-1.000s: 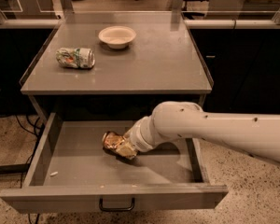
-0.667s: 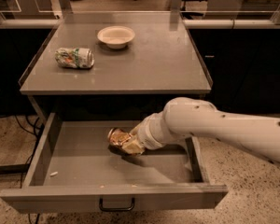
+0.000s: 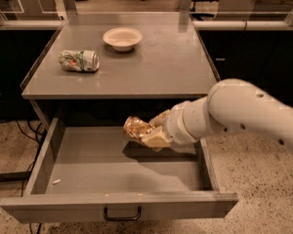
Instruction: Pick orange can from top drawer and place on counter
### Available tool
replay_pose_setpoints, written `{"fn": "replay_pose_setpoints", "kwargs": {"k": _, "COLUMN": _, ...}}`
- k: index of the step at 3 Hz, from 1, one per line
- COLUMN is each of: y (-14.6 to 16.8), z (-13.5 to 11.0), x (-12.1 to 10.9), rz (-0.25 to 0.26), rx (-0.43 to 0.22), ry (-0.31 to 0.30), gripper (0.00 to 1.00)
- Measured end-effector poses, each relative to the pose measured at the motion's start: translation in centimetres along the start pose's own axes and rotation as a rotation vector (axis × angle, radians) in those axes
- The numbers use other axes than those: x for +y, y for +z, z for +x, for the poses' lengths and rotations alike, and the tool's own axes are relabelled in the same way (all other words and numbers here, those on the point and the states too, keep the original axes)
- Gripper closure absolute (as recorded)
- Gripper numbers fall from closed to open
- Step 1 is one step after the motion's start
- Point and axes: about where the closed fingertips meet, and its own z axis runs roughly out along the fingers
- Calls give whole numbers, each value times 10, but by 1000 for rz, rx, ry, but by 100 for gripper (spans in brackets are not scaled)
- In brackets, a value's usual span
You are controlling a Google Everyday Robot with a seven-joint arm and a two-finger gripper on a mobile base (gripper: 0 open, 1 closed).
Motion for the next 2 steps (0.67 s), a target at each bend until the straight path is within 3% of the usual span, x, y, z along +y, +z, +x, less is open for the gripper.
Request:
{"fn": "replay_pose_setpoints", "kwargs": {"k": 1, "y": -50, "z": -29, "x": -19, "rz": 22, "rx": -15, "ry": -54, "gripper": 100}}
{"fn": "replay_pose_setpoints", "kwargs": {"k": 2, "y": -50, "z": -32, "x": -21, "rz": 21, "rx": -17, "ry": -61, "gripper": 100}}
